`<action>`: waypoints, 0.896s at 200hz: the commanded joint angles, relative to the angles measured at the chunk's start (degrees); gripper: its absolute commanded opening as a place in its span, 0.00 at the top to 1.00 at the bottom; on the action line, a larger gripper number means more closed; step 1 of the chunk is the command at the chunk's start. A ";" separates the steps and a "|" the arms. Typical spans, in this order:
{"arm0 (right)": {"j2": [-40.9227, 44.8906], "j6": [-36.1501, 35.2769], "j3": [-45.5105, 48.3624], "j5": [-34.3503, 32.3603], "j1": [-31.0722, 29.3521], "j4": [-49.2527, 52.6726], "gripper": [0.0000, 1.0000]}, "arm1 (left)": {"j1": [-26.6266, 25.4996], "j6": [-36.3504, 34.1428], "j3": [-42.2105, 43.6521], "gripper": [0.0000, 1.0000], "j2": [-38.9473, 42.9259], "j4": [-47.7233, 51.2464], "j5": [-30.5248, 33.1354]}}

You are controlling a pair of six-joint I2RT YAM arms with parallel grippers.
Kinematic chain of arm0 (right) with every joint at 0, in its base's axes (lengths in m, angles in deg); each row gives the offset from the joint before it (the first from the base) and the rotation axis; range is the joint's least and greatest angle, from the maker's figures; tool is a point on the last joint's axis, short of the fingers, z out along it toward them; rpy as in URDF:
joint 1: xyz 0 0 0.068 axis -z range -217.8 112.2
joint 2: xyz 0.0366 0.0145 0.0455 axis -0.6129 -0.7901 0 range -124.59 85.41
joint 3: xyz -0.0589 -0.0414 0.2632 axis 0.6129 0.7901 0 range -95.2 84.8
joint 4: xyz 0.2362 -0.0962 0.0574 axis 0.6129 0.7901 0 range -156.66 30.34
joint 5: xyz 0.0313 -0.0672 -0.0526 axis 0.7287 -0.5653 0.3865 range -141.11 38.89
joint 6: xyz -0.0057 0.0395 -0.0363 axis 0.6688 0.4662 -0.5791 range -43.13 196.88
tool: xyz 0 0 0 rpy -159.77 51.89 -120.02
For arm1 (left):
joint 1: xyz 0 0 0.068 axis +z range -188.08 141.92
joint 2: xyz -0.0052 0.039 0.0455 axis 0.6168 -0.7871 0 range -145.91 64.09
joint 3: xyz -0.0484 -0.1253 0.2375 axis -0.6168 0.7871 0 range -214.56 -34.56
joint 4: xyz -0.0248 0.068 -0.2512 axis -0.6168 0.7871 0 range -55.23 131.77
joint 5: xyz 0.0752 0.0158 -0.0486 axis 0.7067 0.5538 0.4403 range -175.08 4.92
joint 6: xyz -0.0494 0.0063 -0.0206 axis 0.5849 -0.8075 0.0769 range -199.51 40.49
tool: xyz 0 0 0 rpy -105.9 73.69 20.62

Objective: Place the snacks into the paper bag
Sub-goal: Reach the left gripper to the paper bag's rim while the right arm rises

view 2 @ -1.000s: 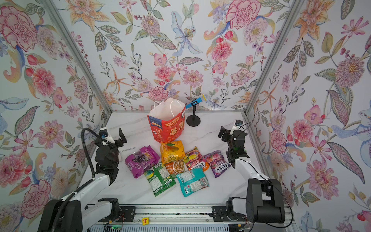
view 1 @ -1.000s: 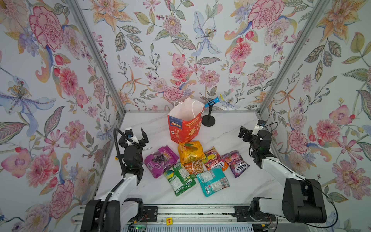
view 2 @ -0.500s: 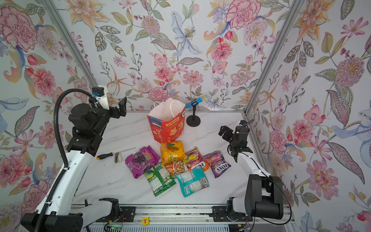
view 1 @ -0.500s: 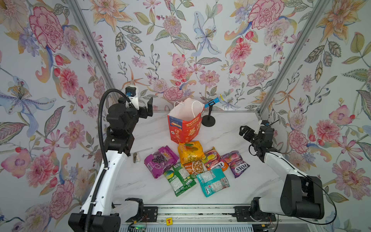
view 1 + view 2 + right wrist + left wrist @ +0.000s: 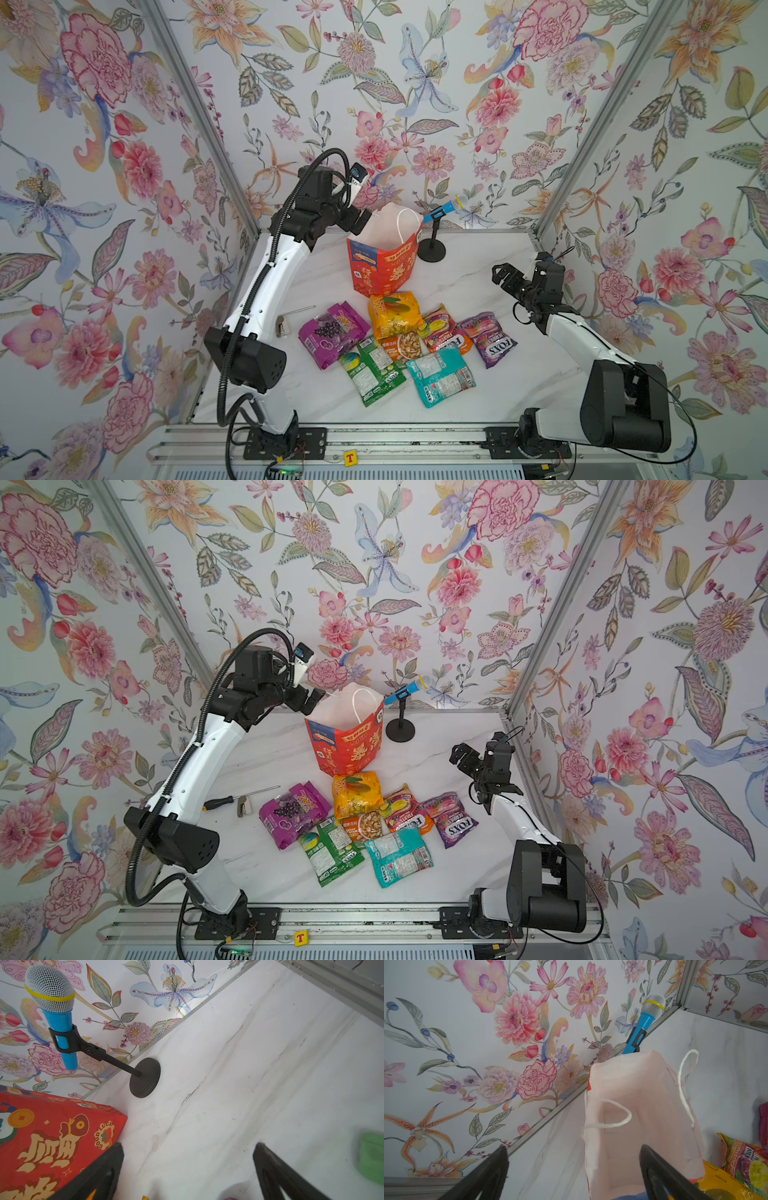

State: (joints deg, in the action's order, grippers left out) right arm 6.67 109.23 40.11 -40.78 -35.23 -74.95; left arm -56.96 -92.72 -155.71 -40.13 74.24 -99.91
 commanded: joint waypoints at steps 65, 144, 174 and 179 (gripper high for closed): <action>-2.92 1.27 -1.97 2.69 -0.39 2.13 0.01 | -1.58 -0.08 -14.50 0.01 -12.26 9.54 -0.91; -4.92 3.24 -1.80 4.70 -0.46 0.73 0.00 | -2.04 4.86 -20.28 0.13 -20.21 7.98 4.54; -4.68 3.25 -1.59 4.65 -0.46 0.91 0.00 | -1.80 5.56 -22.06 0.16 -22.28 8.22 4.55; -4.72 3.24 -1.57 4.69 -0.46 0.92 0.00 | -1.64 5.61 -22.32 0.16 -22.65 8.34 4.55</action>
State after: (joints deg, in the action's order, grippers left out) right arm 2.14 111.88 39.48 -36.54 -35.47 -73.79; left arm -58.64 -88.83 -175.38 -61.14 82.15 -96.59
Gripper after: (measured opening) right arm 0.994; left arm 0.846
